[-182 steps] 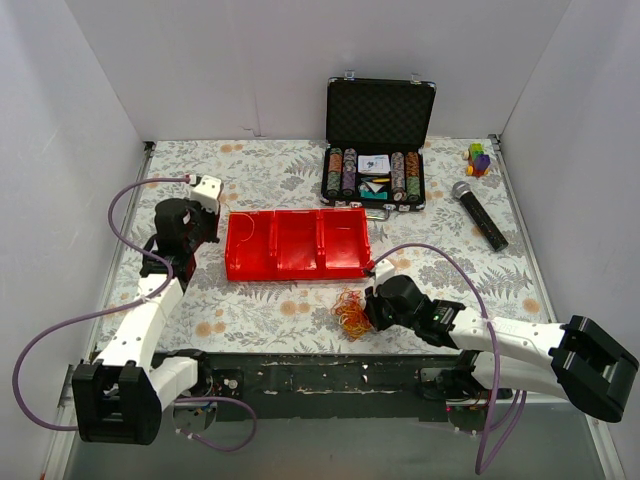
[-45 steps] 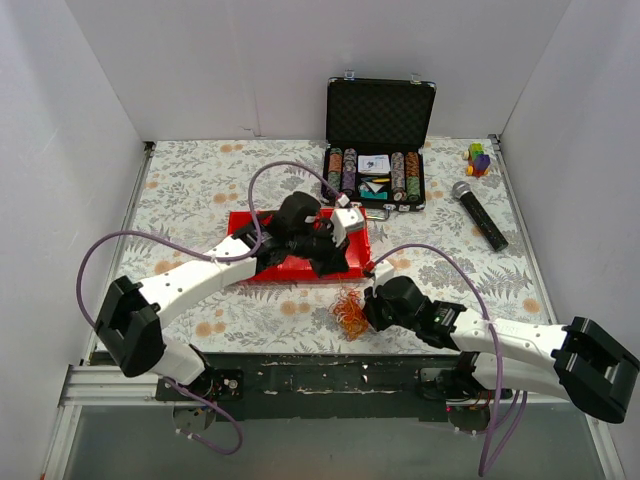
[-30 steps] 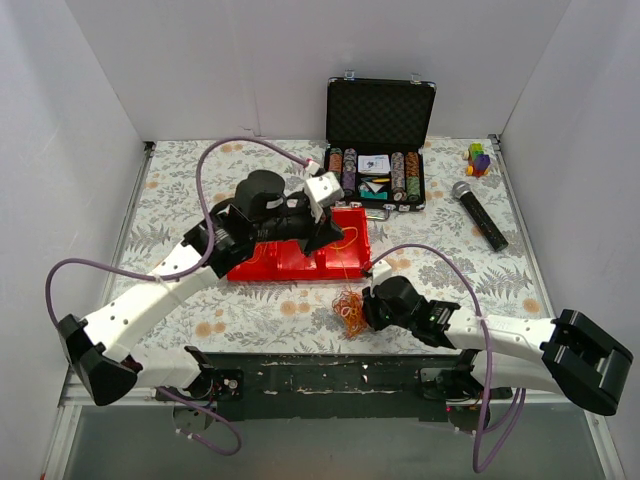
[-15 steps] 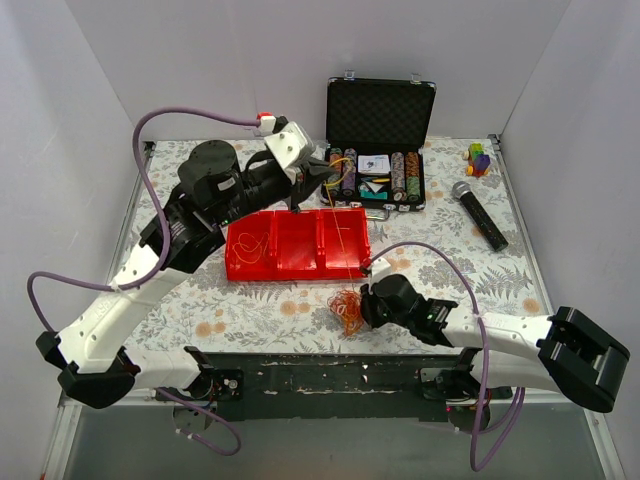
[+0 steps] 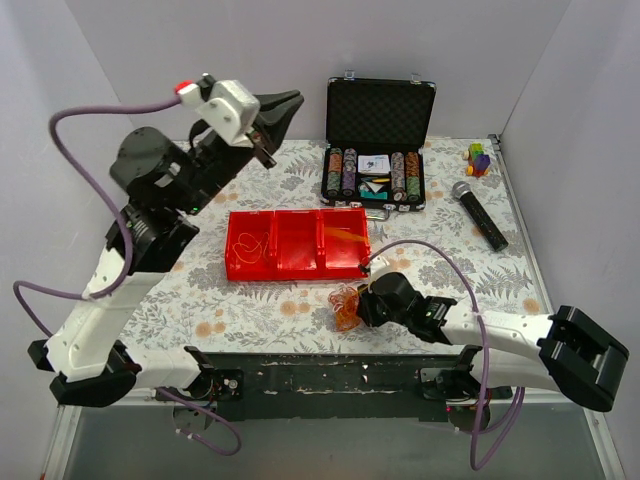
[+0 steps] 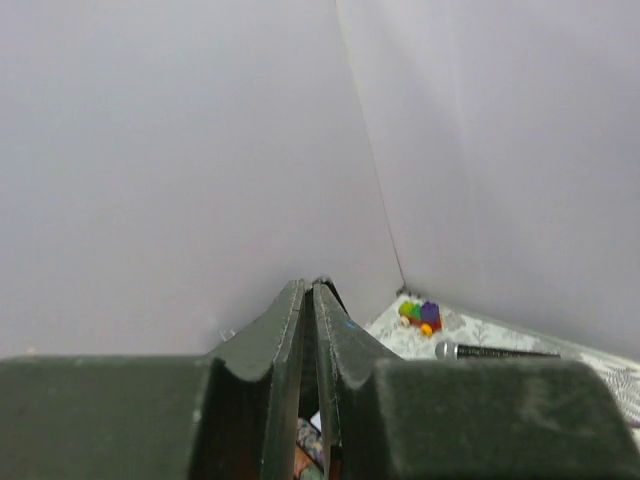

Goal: Untangle the cables

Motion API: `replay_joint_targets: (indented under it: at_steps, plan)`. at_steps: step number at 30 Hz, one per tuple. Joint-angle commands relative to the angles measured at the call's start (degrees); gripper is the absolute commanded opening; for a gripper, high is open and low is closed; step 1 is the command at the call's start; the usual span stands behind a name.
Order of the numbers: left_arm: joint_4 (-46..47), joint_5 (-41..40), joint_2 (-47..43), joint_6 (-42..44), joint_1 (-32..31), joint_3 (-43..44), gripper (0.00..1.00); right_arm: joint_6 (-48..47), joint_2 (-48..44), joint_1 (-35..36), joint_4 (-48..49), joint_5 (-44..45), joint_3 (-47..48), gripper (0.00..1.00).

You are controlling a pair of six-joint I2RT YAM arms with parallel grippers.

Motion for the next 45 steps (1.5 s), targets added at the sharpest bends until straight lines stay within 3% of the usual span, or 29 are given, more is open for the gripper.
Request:
replay_joint_targets:
  at_steps: [1, 3, 8, 11, 16, 20, 24, 27, 33, 39, 45]
  plan:
    - [1.36, 3.45, -3.4, -1.96, 0.36, 0.75, 0.09, -1.2, -3.67, 0.36, -7.0, 2.5, 1.61, 0.4]
    - [1.27, 4.33, -3.67, -2.66, 0.27, 0.74, 0.1, -1.99, -7.45, 0.36, -7.53, 3.29, 2.76, 0.48]
    - [1.1, 2.85, -2.18, -2.14, 0.27, 4.95, 0.08, -3.83, -11.15, 0.36, -9.63, 3.65, 5.13, 0.56]
    - [-3.01, 4.24, -2.88, -1.52, 0.27, 3.13, 0.1, -3.58, -11.51, 0.36, -9.9, 2.95, 5.4, 0.57]
    - [-14.98, 15.12, -7.7, -0.47, 0.36, -13.63, 0.22, -3.14, -11.51, 0.36, -9.11, 3.03, 4.61, 0.55]
    - [-11.13, 14.28, -12.11, 1.63, 0.27, -34.2, 0.28, -2.52, -12.12, 0.36, -9.72, 3.91, 4.35, 0.55]
    - [-5.07, 13.55, -9.66, 4.01, 0.27, -42.76, 0.48, -2.43, -14.49, 0.36, -10.17, 4.96, 3.47, 0.54]
    - [-3.65, 16.54, -3.87, 7.87, 0.36, -42.94, 0.64, -2.26, -16.07, 0.36, -10.34, 5.76, 2.59, 0.54]
    - [-9.69, 23.48, 9.93, 15.97, 0.62, -34.61, 0.75, -0.06, -21.78, 0.36, -13.41, 9.01, 1.01, 0.54]
    - [-16.48, 30.34, 18.82, 6.59, 1.24, -26.16, 0.76, 1.96, -28.46, 0.27, -15.96, 11.38, -1.36, 0.54]
    - [-17.18, 32.2, 20.67, -2.12, 1.68, -29.31, 0.76, 2.14, -30.67, 0.36, -16.84, 11.38, -1.55, 0.53]
